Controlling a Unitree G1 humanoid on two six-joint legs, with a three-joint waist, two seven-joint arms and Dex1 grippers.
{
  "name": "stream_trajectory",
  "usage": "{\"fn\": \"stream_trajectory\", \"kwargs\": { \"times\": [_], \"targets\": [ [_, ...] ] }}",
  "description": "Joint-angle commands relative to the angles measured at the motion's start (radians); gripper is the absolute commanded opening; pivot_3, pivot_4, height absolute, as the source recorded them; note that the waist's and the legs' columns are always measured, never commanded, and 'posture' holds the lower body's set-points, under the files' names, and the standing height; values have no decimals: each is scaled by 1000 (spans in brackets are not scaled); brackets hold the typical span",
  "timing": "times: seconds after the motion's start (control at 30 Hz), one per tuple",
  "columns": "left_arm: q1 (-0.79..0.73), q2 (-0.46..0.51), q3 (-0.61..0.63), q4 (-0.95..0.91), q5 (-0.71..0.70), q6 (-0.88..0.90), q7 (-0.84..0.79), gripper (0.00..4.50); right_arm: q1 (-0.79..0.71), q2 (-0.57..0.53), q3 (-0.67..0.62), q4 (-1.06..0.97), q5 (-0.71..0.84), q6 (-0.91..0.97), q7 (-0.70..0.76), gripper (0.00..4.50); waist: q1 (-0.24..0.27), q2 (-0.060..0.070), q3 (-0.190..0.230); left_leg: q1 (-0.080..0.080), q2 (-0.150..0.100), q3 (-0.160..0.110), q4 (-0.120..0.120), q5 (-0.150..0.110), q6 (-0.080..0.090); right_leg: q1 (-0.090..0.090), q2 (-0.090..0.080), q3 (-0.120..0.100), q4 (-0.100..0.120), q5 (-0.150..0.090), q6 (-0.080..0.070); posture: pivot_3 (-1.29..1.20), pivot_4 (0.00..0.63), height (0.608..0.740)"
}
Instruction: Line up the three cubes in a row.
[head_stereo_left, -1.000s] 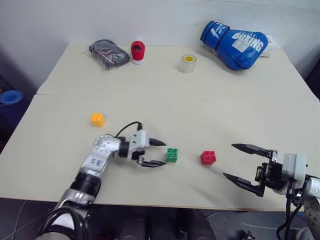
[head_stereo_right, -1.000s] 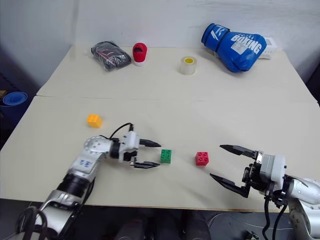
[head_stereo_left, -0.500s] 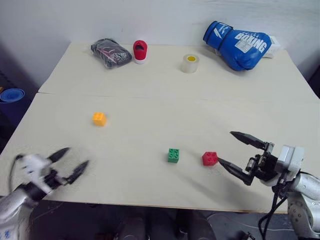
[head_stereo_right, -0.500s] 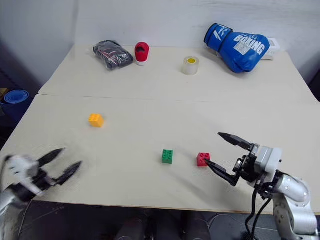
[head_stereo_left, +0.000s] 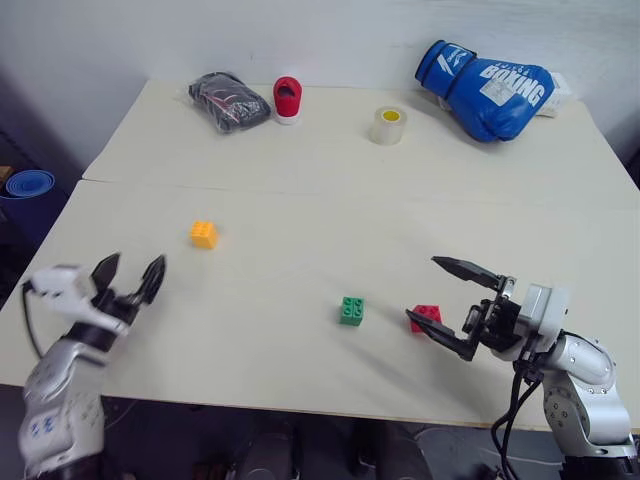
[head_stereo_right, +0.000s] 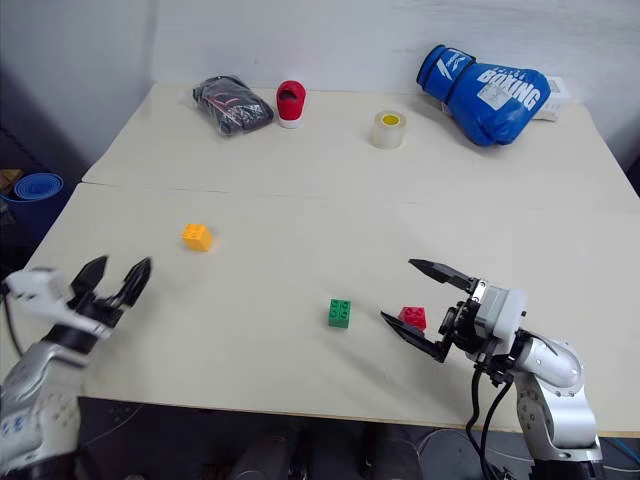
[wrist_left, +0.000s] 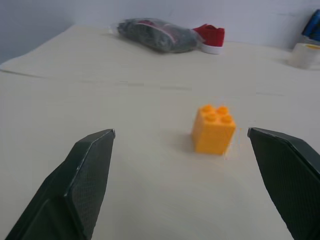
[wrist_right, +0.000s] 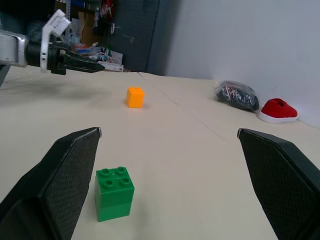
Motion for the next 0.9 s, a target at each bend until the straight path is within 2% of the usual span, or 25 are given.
{"fn": "stream_trajectory", "kwargs": {
  "times": [0.03,0.23,0.33,0.57,0.6,0.67,0.77,0.9],
  "targets": [
    [-110,38,-59,113,84,3,39,4483,6,14,-6,16,-5,-51,16,4500,-3,0,0,0,0,0,0,0,0,0,0,0,0,0,0,0,150,740],
    [-230,51,-130,258,156,30,58,4483,17,35,7,79,-30,-117,41,4500,-29,-1,0,1,1,2,0,1,-1,0,2,1,0,0,0,0,150,740],
    [-246,41,-133,295,172,10,72,3927,16,42,3,93,-39,-138,35,4500,-31,-1,0,1,2,2,0,2,-2,-1,2,2,2,0,0,0,150,740],
    [-236,32,-125,317,158,-33,41,1678,25,41,-22,127,-47,-190,28,4500,-25,-1,0,2,1,1,1,4,-2,-1,-1,2,5,0,0,0,150,740],
    [-226,44,-122,318,154,-48,15,1479,27,38,-27,129,-47,-195,26,4500,-24,-1,0,2,1,1,1,4,-2,-1,-1,2,5,0,0,0,150,740],
    [-208,90,-127,326,125,-76,-117,1495,32,32,-30,126,-49,-197,23,4500,-24,-1,0,1,0,1,1,3,-2,-1,-1,2,5,0,0,0,150,740],
    [-192,193,-149,337,34,-94,-454,1495,44,12,-43,118,-39,-188,27,4500,-27,-1,0,1,0,1,1,3,-2,-2,-1,2,5,0,0,0,150,740],
    [-229,325,-226,379,-8,-129,-851,1495,69,-39,-66,121,-26,-173,49,4500,-26,-1,0,1,0,2,1,3,-2,-3,-1,2,6,-1,-1,0,150,740]
  ]
}}
